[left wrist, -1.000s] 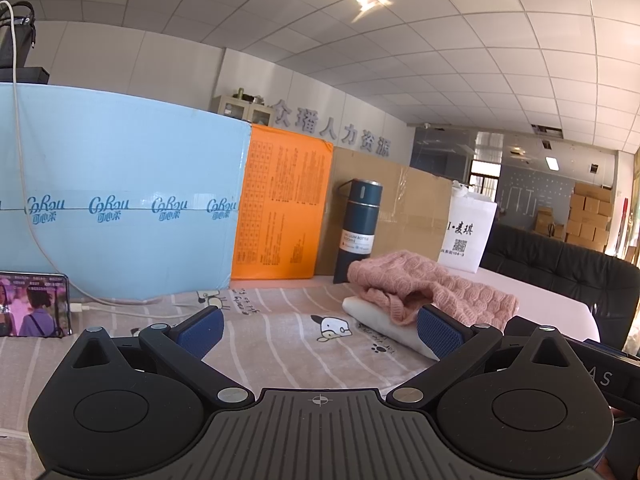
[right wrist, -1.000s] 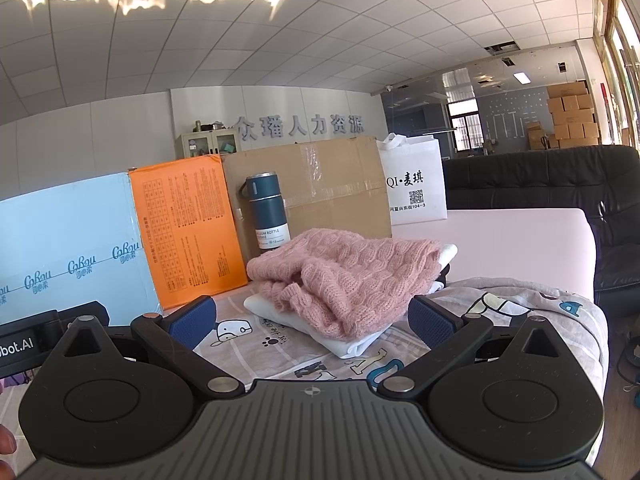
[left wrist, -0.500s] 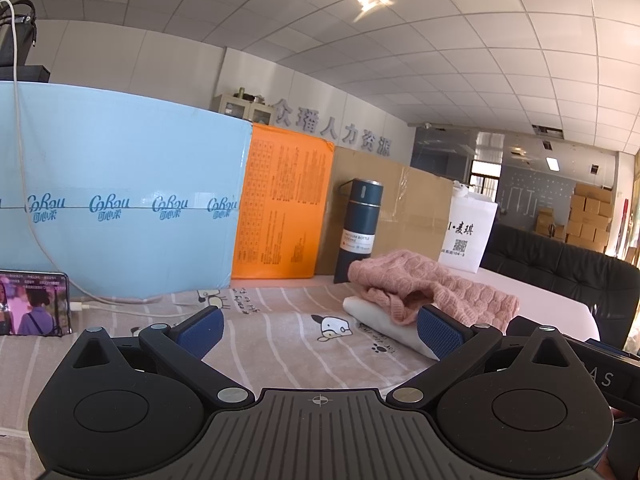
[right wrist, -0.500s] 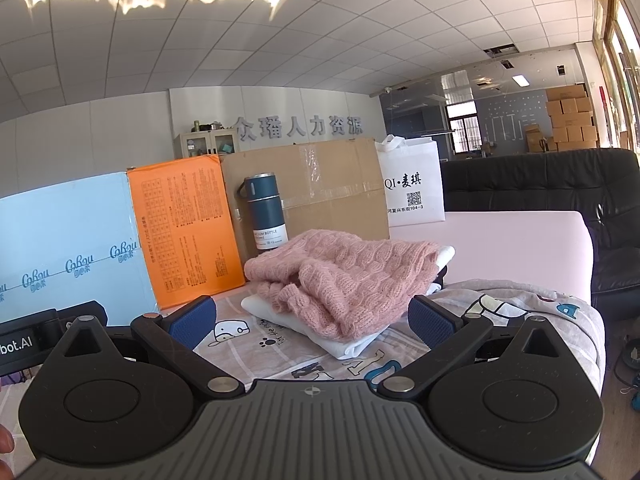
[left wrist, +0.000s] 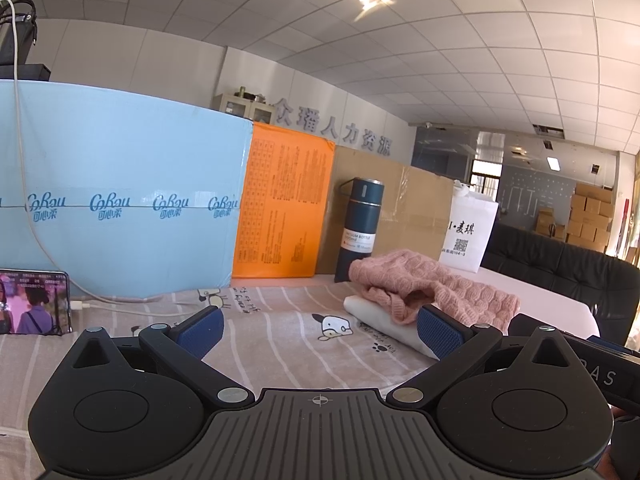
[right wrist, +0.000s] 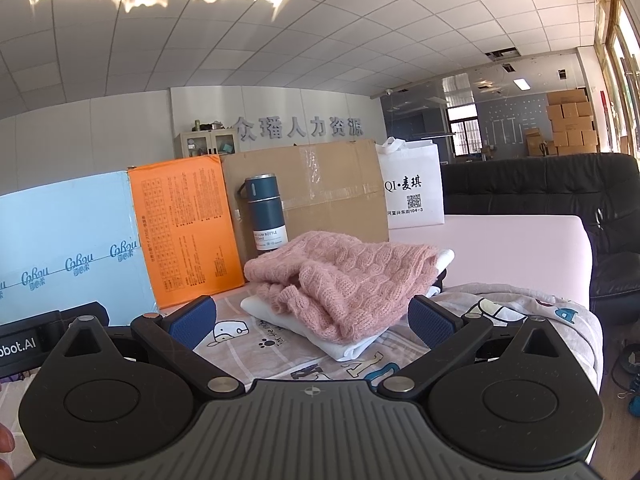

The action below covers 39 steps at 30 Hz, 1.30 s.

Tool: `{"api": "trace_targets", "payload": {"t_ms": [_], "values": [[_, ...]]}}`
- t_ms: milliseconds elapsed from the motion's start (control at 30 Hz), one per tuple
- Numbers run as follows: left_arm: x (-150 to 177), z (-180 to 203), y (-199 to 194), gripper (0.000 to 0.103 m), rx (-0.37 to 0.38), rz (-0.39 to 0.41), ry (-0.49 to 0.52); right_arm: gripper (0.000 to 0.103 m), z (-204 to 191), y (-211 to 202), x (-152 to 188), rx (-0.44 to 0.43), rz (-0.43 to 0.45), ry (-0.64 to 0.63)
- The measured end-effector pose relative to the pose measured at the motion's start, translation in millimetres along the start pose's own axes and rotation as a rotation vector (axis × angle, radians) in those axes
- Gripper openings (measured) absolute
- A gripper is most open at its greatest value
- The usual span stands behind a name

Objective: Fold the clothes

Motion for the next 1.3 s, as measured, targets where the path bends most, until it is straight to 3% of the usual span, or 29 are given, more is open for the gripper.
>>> {"api": "trace_targets", "payload": {"t_ms": [1300], "values": [[-1.9, 0.1, -0.2, 0.103, -0.001, 0.008, 0.001, 0.103, -4.4, -1.5, 0.1, -0.008, -0.001, -0.017]]}}
Point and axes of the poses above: each gripper's, at about its wrist camera, not at the fingertips, and y roughly the way its jaws point, z to its right, x to its underside, the point moved 9 cm from there along y, roughly the way its jaws point, and after that the axes turned 12 degrees about y, right-handed, at the moved point
